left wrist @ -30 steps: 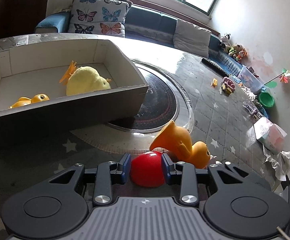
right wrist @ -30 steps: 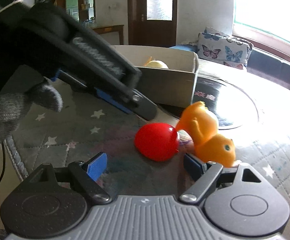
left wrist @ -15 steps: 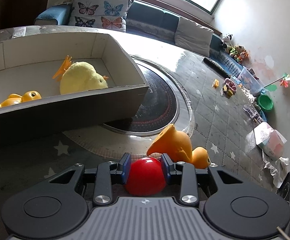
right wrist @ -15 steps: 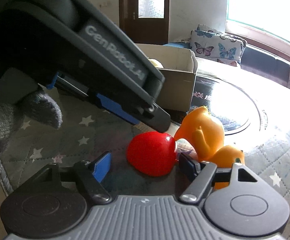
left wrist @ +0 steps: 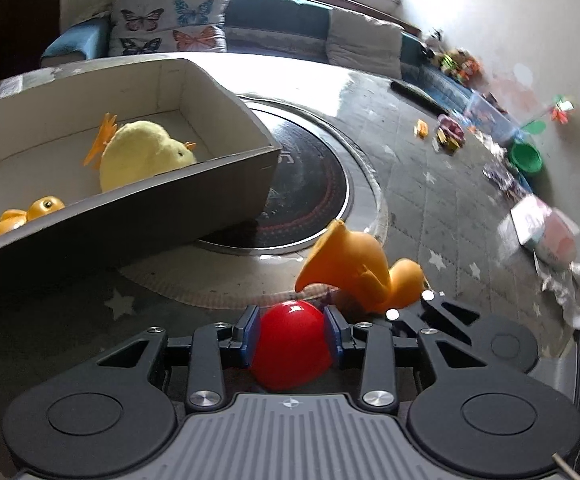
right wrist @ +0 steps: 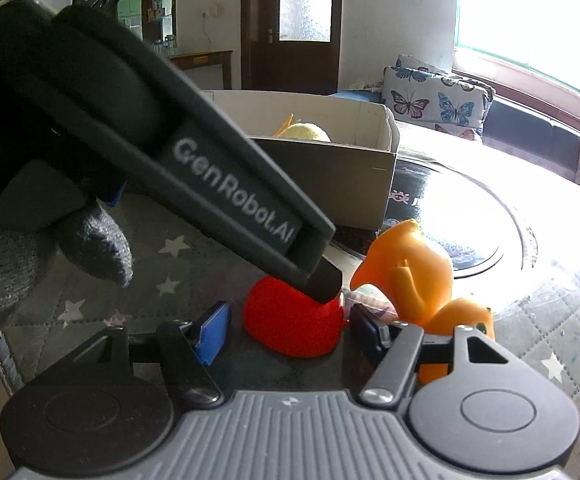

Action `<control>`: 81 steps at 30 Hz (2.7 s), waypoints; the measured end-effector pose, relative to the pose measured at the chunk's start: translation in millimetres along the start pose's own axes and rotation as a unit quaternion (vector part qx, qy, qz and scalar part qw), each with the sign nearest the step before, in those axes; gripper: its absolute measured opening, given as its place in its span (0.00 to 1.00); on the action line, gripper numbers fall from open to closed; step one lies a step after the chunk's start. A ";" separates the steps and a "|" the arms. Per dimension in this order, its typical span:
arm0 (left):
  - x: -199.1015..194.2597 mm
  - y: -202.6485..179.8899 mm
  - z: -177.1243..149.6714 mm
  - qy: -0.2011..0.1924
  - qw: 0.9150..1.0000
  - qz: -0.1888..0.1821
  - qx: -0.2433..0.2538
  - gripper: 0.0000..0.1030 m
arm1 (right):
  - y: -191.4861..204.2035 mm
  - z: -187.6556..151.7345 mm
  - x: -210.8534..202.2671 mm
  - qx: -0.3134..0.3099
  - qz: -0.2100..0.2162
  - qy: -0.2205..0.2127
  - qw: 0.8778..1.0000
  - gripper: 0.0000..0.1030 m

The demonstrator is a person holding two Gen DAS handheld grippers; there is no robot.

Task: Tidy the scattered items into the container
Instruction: 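Lift the red ball with the left tool toward the white box, then lower the red ball into the box and open the left tool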

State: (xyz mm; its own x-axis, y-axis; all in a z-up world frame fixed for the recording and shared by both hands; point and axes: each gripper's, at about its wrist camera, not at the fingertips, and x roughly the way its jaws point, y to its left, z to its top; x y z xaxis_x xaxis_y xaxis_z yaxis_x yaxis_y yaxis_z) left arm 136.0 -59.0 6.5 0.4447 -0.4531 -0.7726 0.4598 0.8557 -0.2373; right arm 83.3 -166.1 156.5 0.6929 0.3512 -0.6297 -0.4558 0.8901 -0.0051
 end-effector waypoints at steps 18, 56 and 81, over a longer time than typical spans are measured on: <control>-0.5 -7.6 -3.5 0.024 0.996 -0.019 0.084 0.41 | -0.1 -5.8 -5.0 -0.004 0.003 -0.003 1.000 0.59; -44.3 9.2 14.8 -0.025 0.997 0.003 0.071 0.50 | 15.1 43.1 -15.3 -0.076 0.021 -0.050 0.996 0.55; -41.8 97.5 85.9 -0.014 0.997 0.055 0.055 0.48 | 21.0 139.6 80.8 -0.128 0.086 -0.051 0.987 0.55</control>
State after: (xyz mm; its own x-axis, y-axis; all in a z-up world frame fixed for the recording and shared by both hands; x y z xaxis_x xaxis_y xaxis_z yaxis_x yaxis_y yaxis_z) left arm 228.3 22.0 66.2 0.5175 -0.3655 -0.7737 0.4878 0.8689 -0.0842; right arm 207.7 -78.4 213.9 0.6394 0.5294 -0.5576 -0.6889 0.7166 -0.1096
